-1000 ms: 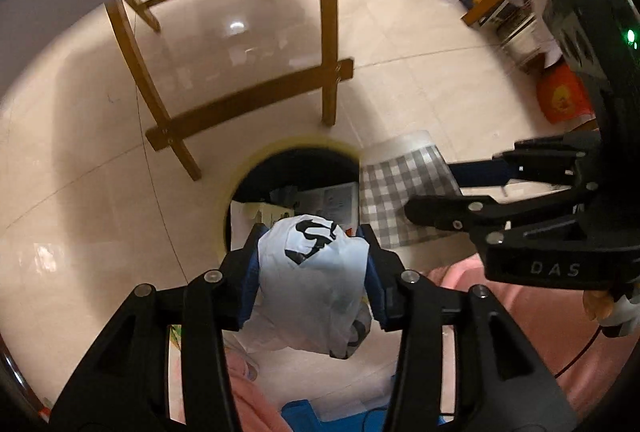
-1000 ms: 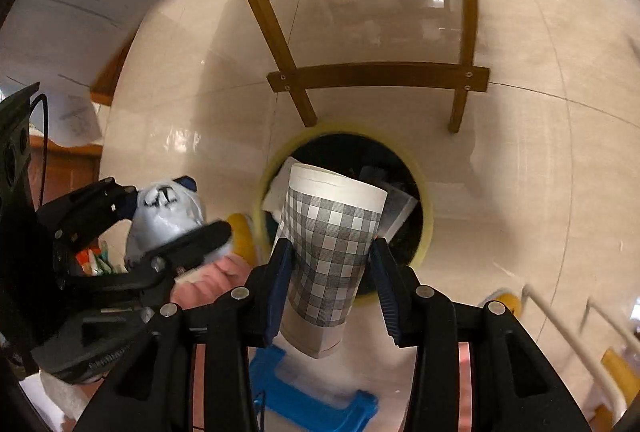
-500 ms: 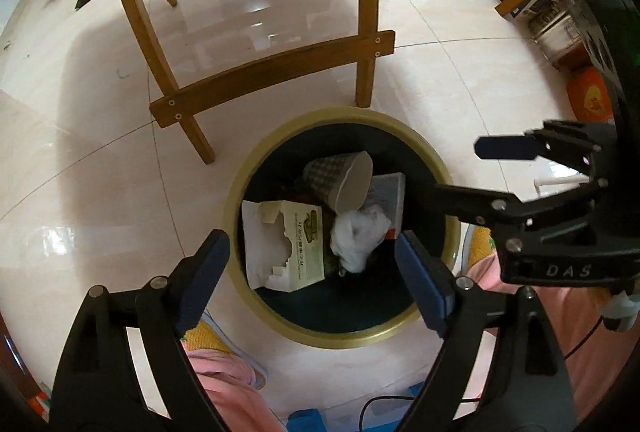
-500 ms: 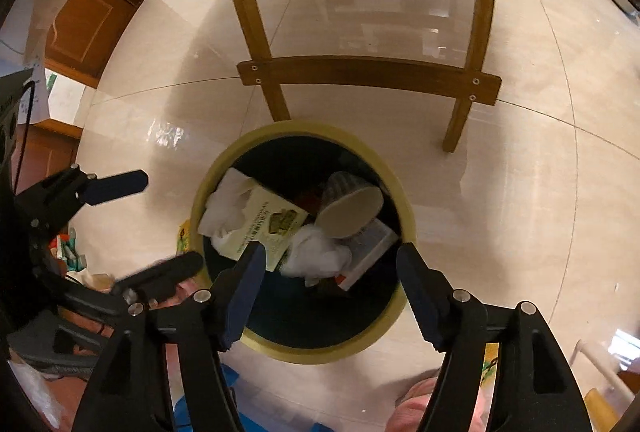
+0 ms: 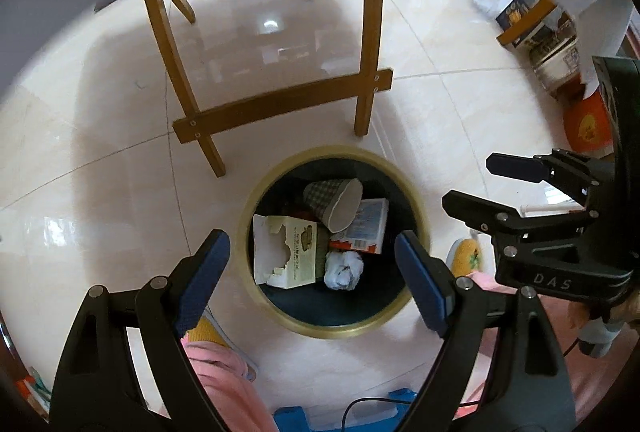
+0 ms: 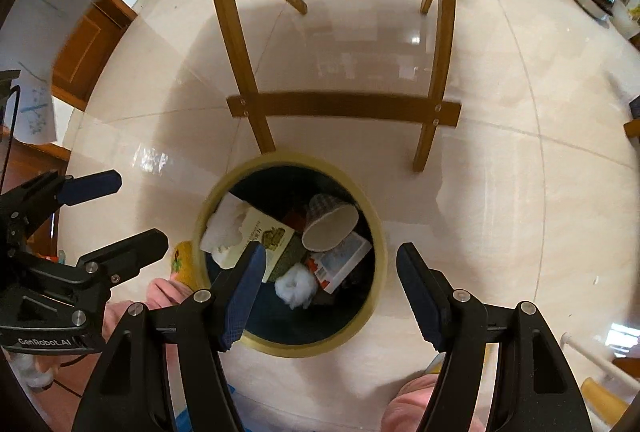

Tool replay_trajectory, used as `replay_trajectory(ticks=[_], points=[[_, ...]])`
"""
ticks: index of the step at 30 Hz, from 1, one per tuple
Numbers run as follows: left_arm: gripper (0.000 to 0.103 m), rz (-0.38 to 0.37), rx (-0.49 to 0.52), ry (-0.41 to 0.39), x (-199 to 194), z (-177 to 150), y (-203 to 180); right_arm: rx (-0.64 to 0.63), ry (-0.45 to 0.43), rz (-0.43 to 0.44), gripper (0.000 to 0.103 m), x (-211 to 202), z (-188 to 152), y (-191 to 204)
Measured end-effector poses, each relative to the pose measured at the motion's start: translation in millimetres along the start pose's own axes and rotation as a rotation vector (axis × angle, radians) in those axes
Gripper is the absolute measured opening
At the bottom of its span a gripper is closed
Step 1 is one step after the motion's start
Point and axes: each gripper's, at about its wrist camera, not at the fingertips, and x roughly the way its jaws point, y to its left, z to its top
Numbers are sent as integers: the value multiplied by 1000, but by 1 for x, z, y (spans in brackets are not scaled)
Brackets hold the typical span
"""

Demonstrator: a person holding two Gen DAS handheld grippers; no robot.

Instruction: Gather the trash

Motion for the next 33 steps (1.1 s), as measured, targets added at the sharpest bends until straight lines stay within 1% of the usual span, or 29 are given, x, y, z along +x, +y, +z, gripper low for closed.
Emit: replay_trajectory(ticks=[2,7,9,14,17,21,25,27,33], points=[[83,-3,-8,-12,-20,4,-3,-8,-23,-2,69,-22,4,3],[83,-5,-37,-57,-91,21,-10,-25,-77,-10,69,-87,11,16],[83,-15,-60,-68,-118,29,-9,-20,-74,12,69,-113,15,23],[83,30,-104,-98,-187,52,-6,3,-118,34,70,-189,32,42],[83,52,-131,-144,-232,68,-2,28,-148,41,72,-233,46,52],[83,104,-146,-208,-291,88,-1,53,-189,44,76,-287,68,62],[83,128,-156,-251,-338,107,-2,99,-258,46,78,-343,94,66],[83,147,-160,-272,-357,115,-3,99,-289,34,81,-369,103,68],[83,160,-167,-333,-415,132,-10,109,-377,-15,81,-440,133,83]])
